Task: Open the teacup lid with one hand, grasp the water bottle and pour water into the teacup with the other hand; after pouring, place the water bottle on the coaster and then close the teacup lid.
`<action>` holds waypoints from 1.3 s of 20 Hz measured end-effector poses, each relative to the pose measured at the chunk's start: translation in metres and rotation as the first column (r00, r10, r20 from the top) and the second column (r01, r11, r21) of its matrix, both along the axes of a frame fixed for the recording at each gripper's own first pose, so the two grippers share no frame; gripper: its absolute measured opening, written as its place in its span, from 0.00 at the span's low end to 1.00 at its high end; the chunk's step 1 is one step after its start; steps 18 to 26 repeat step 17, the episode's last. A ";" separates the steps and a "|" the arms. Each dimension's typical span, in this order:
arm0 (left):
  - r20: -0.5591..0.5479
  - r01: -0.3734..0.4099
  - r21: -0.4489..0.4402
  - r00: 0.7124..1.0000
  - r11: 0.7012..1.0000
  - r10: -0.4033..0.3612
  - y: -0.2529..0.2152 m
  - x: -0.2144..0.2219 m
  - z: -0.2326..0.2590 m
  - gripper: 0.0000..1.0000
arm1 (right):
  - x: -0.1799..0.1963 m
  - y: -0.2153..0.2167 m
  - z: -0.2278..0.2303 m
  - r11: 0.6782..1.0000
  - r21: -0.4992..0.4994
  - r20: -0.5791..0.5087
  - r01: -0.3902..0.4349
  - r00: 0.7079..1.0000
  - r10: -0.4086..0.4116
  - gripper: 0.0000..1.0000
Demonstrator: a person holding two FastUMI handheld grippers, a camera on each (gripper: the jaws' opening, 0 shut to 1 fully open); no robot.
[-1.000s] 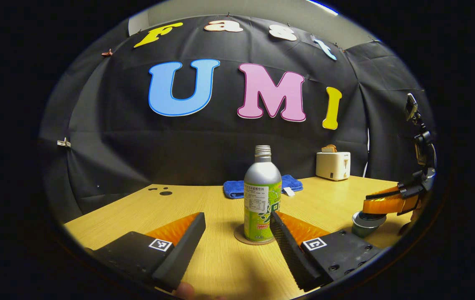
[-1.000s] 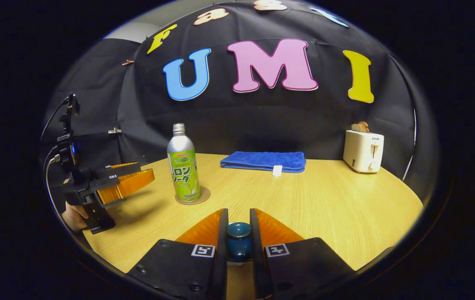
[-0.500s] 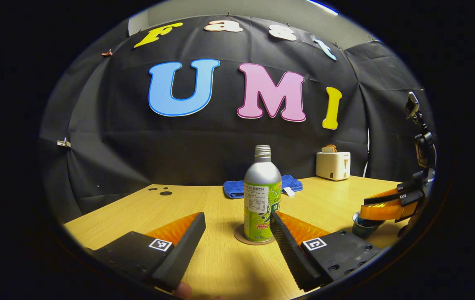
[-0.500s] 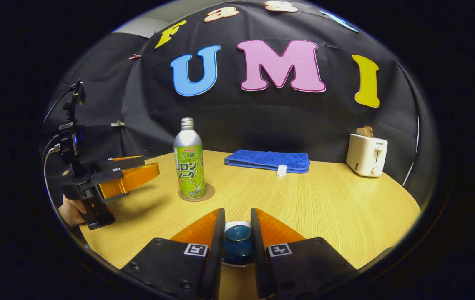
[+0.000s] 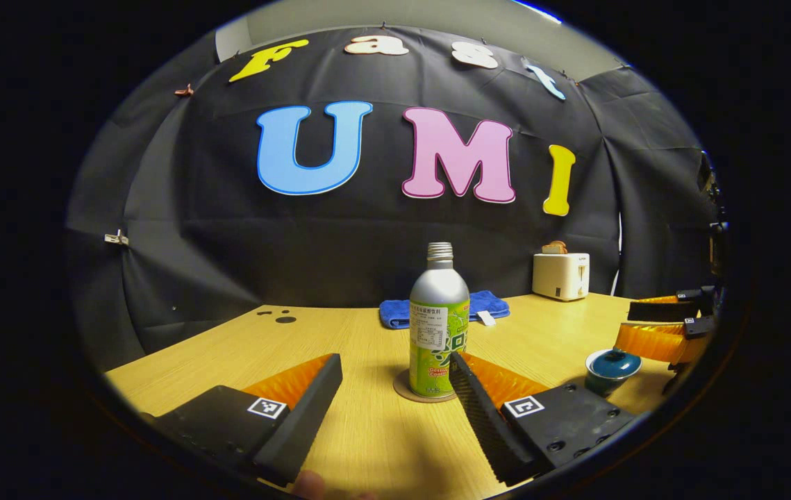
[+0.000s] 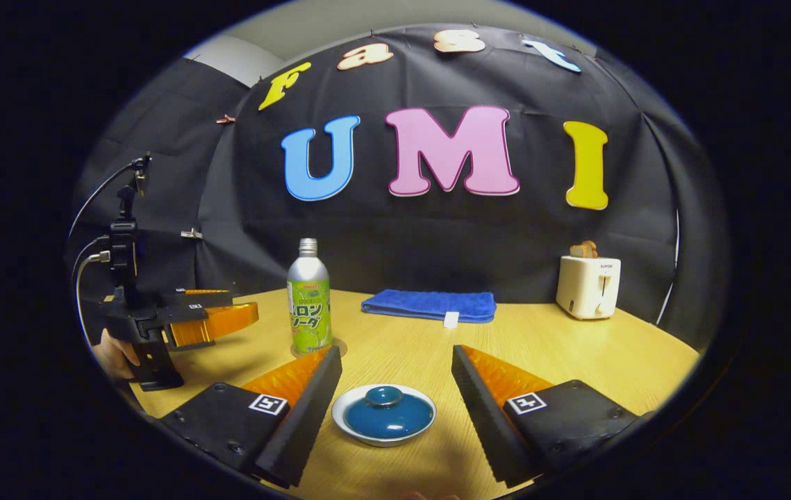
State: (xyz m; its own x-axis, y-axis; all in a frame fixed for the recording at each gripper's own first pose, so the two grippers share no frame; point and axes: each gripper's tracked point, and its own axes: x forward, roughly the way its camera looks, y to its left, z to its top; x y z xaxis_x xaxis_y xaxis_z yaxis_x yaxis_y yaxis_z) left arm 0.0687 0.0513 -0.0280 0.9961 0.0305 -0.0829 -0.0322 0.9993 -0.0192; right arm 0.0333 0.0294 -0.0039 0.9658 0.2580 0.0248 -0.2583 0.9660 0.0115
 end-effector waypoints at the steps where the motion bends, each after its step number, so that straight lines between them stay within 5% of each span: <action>1: 0.000 -0.003 0.000 1.000 1.000 0.003 -0.001 -0.001 0.000 0.98 | 0.001 0.000 0.000 1.000 0.008 -0.003 0.002 1.000 -0.002 0.98; 13: 0.000 -0.022 0.001 1.000 1.000 0.022 -0.017 -0.015 -0.001 0.98 | 0.008 -0.034 -0.003 0.983 0.023 -0.020 0.182 0.983 -0.182 0.98; 26: 0.001 -0.021 0.001 1.000 1.000 0.021 -0.017 -0.015 0.000 0.98 | 0.008 -0.033 -0.003 0.982 0.022 -0.021 0.187 0.982 -0.186 0.98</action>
